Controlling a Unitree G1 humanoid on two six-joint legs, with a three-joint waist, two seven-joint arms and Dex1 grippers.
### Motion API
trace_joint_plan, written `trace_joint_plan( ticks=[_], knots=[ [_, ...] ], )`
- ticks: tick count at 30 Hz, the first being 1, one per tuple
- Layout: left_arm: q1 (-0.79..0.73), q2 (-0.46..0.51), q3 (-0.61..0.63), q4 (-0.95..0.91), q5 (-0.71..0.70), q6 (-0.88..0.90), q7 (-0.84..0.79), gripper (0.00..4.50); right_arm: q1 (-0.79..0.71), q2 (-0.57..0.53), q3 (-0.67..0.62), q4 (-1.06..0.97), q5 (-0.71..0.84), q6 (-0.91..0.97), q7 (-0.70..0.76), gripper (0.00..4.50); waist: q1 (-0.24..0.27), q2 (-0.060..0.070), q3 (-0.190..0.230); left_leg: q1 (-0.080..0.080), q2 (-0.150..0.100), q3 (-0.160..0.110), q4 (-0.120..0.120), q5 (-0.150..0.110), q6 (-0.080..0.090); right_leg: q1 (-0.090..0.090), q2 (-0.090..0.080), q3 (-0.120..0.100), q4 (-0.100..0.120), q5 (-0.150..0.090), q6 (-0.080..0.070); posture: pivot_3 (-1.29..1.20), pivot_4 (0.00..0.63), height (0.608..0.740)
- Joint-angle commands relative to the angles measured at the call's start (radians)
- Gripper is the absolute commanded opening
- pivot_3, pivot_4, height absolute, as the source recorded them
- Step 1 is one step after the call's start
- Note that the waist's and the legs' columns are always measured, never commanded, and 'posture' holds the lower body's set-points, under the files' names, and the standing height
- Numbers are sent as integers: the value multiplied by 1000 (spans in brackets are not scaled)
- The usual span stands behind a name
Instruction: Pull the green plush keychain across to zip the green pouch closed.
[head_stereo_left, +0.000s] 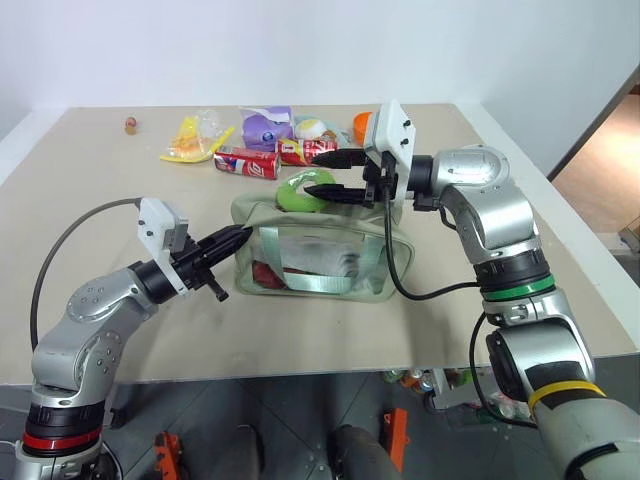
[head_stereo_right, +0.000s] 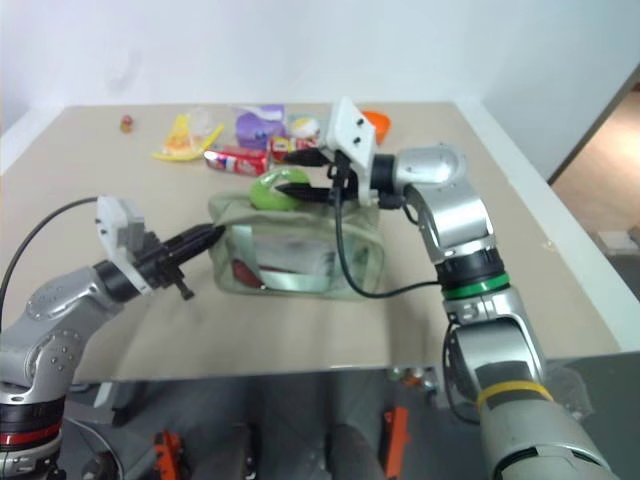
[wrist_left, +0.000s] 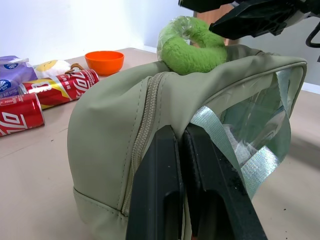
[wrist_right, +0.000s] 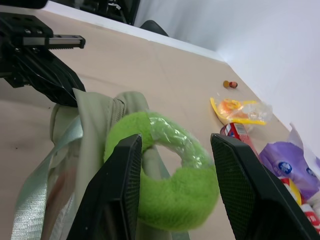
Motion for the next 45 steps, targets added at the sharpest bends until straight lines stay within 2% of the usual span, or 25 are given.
trace_joint_plan(
  ticks=[1, 17, 24, 34, 45],
  knots=[
    [19, 8, -28, 0, 5, 25, -3, 0, -45, 17, -62, 35, 40, 47, -29, 2235, 0, 0, 0, 0, 0, 0, 0, 0, 0, 0, 0, 0, 0, 0, 0, 0, 150, 740],
    [18, 11, -35, 8, 14, 19, -16, 0, -71, 7, -28, 47, 91, 300, 59, 2235, 0, 0, 0, 0, 0, 0, 0, 0, 0, 0, 0, 0, 0, 0, 0, 0, 150, 740],
    [16, 7, -33, 14, 19, 14, -11, 0, -84, 20, -73, 38, 113, 289, 39, 42, 0, 0, 0, 0, 0, 0, 0, 0, 0, 0, 0, 0, 0, 0, 0, 0, 150, 740],
    [-23, -22, -18, 33, 47, 9, 83, 0, -77, -32, -197, -81, 181, 278, -30, 42, 0, 0, 0, -1, 0, 0, 0, 0, 0, -1, 0, 0, 0, -1, 0, 0, 150, 740],
    [-72, -96, -7, 59, 146, -74, 219, 0, 1, -178, -309, -112, 127, 195, -190, 42, 3, 1, 1, -4, 0, 0, -1, 0, 0, -1, 0, 0, -6, 2, 2, 0, 150, 740]
  ],
)
